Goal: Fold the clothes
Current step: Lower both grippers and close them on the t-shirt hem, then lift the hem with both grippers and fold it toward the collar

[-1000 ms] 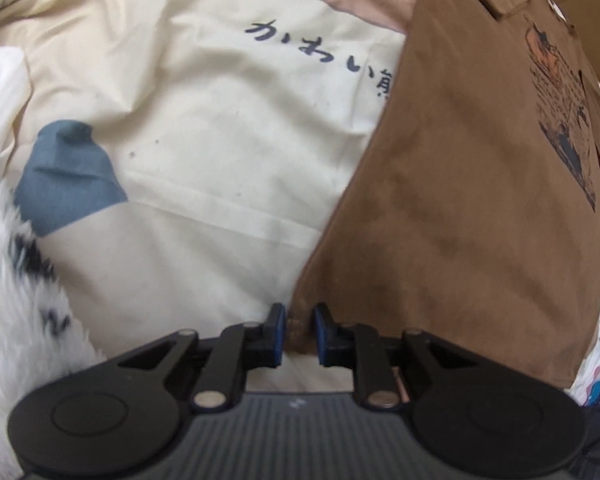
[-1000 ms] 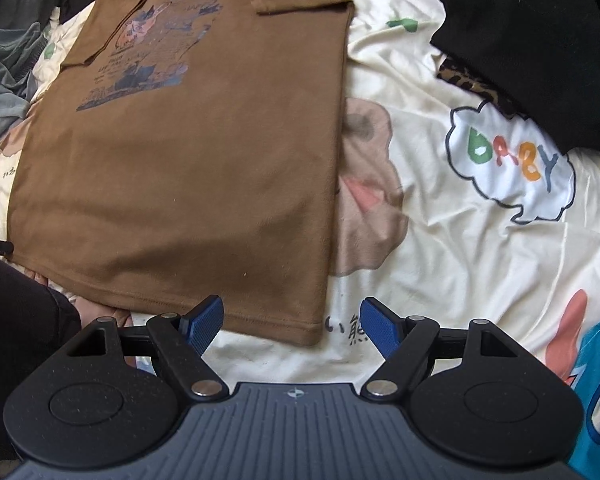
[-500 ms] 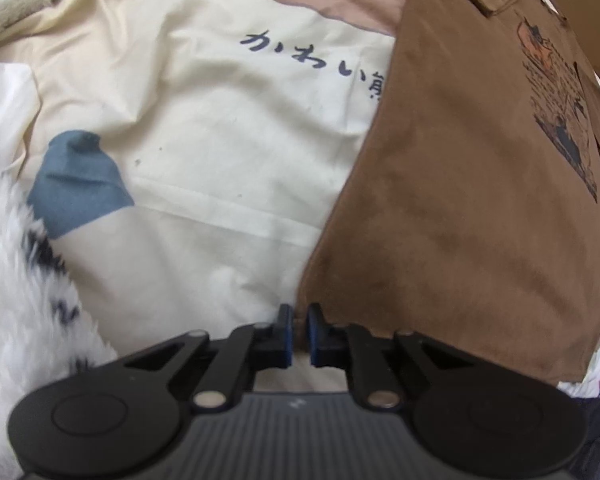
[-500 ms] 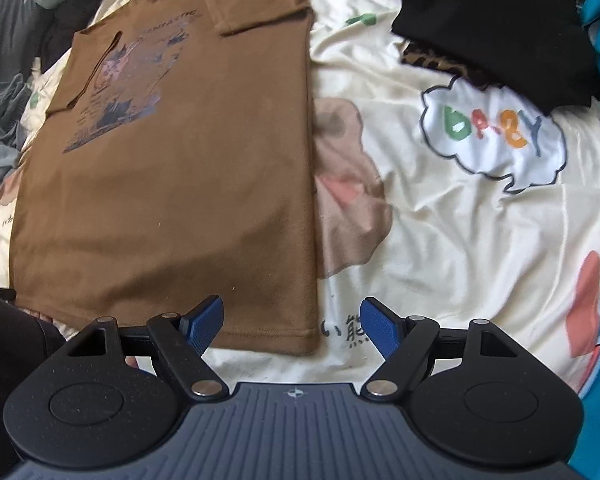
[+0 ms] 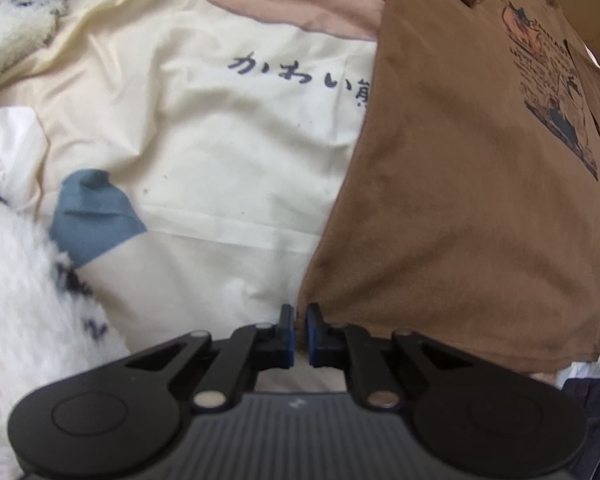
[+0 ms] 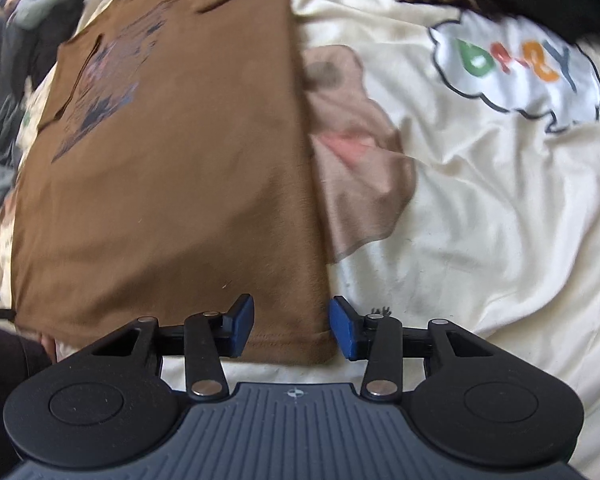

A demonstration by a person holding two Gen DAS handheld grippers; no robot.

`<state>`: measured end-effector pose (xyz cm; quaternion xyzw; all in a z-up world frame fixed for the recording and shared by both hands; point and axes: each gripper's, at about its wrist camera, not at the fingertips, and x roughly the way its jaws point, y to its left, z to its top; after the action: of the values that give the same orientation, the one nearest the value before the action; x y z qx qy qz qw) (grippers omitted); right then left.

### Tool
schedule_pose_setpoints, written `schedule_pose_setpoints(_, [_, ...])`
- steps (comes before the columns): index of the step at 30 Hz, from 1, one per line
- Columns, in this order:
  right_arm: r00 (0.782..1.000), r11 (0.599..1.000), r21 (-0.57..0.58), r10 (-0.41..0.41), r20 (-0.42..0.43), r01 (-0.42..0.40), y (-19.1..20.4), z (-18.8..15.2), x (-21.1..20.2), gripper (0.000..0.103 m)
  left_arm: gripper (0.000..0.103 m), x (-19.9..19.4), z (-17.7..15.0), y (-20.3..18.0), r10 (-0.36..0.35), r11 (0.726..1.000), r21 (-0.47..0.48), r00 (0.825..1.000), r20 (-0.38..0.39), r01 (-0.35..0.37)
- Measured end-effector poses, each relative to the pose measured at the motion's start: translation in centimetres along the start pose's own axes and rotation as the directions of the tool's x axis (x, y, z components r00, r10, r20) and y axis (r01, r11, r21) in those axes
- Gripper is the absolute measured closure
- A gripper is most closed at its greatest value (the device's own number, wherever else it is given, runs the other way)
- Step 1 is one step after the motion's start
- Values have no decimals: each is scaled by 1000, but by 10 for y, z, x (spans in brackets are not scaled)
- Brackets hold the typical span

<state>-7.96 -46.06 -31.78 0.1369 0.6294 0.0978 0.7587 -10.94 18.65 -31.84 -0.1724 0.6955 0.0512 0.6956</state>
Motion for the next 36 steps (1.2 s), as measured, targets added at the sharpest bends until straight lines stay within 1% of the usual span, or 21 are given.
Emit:
schedule_pose_setpoints(3, [1000, 1000, 6, -8, -16, 8, -5, -2, 7, 57, 98, -5, 2, 0, 20, 1000, -8, 999, 31, -20])
schedule_pose_setpoints(5, [1000, 1000, 3, -9, -25, 9, -5, -4, 12, 62, 99, -7, 3, -1, 30, 1000, -5, 999, 41, -30])
schedule_pose_setpoints(7, [999, 1000, -5, -5, -31, 5, -3, -6, 16, 62, 99, -8, 5, -4, 36, 999, 0, 998, 49, -36])
schedule_pose_setpoints(8, [999, 1000, -7, -6, -34, 6, -2, -7, 19, 64, 99, -8, 5, -4, 37, 999, -1, 998, 52, -37])
schedule_pose_setpoints(9, [999, 1000, -10, -7, -37, 7, -1, -8, 22, 69, 99, -8, 6, -5, 36, 999, -3, 998, 50, -36])
schedule_pose_setpoints(11, [999, 1000, -12, -8, -41, 8, -1, -9, 27, 70, 99, -7, 6, -6, 35, 999, -3, 999, 41, -34])
schedule_pose_setpoints(13, [999, 1000, 7, -6, -41, 6, -2, -8, 26, 95, 99, -8, 5, -7, 32, 999, 1, 999, 35, -32])
schedule_pose_setpoints(14, [999, 1000, 16, -3, -41, 4, -3, -7, 25, 97, 99, -9, 4, -8, 31, 1000, 3, 999, 33, -31])
schedule_pose_setpoints(16, [999, 1000, 18, 7, -37, -7, -3, -7, 18, 98, 99, -13, 4, -10, 22, 1000, -2, 999, 32, -22])
schedule_pose_setpoints(19, [1000, 1000, 19, 15, -22, -15, -1, -6, 4, 99, 99, -25, 1, -11, -8, 1000, -20, 999, 44, 9])
schedule_pose_setpoints(25, [1000, 1000, -14, 17, 23, -16, 10, -3, -30, 99, 99, -53, -9, -14, -47, 999, -8, 996, 73, 48])
schedule_pose_setpoints(26, [999, 1000, -19, 19, 32, -18, 12, -3, -36, 99, 99, -59, -1, -9, -55, 998, -9, 995, 79, 56])
schedule_pose_setpoints(28, [998, 999, -23, 24, 50, -23, 17, -1, -47, 100, 99, -62, -9, -36, -73, 997, -14, 994, 87, 74])
schedule_pose_setpoints(32, [996, 999, -26, 40, 83, -38, 22, 0, -70, 100, 100, -78, -13, -23, -83, 996, -6, 989, 119, 84])
schedule_pose_setpoints(33, [995, 999, -25, 43, 92, -41, 23, -1, -76, 100, 100, -90, -17, -22, -82, 997, -2, 988, 130, 83])
schedule_pose_setpoints(36, [992, 999, -23, 51, 112, -48, 25, -3, -90, 100, 100, -91, -23, -25, -80, 996, -13, 984, 157, 83])
